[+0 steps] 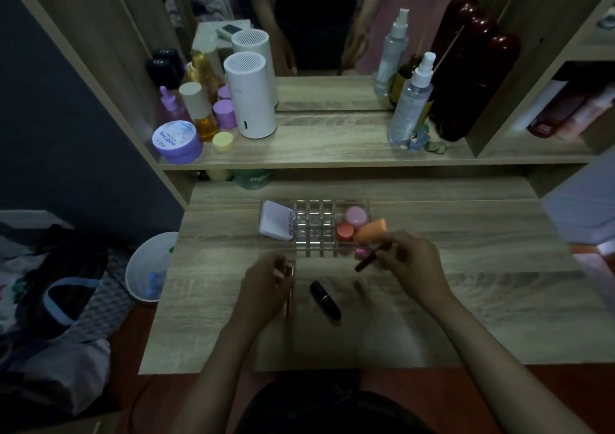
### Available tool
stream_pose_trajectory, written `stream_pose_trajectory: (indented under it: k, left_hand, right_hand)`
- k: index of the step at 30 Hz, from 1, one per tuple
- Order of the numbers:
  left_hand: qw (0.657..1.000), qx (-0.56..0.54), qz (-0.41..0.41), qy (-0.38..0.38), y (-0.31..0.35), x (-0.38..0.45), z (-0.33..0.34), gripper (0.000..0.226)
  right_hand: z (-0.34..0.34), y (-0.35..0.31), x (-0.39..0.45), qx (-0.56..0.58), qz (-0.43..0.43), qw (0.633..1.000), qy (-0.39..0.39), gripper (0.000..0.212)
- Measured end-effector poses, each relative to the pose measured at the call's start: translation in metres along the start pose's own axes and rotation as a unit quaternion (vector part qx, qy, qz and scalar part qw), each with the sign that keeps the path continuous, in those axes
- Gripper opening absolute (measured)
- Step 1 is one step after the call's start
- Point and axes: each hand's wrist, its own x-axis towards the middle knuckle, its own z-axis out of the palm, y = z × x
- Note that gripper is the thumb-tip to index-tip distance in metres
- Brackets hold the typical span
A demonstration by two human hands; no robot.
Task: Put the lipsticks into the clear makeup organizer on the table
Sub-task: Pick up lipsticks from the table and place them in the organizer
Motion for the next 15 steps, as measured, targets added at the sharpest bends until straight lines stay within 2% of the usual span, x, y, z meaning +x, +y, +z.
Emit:
stream_pose_trajectory:
  k: [4,7,15]
  left_hand:
    - [0.991,-0.07,0.026,0.109,0.027,0.031,-0.026,0.02]
    - [0.981,-0.098,0.07,0.154,0.041,0.049,-0.035,0.023]
    - [0.982,-0.045,0.111,0.149,0.043,0.083,-0.03,0.023]
  right_hand:
    - [0.006,-0.034,0.029,0.118,0.021,0.992,0.039,0.018]
    - [0.014,-0.049,0.051,0.086,-0.01,0.994,0.06,0.015]
    - [0.035,-0.054,0.091,0.031,-0.076,0.995,0.047,0.015]
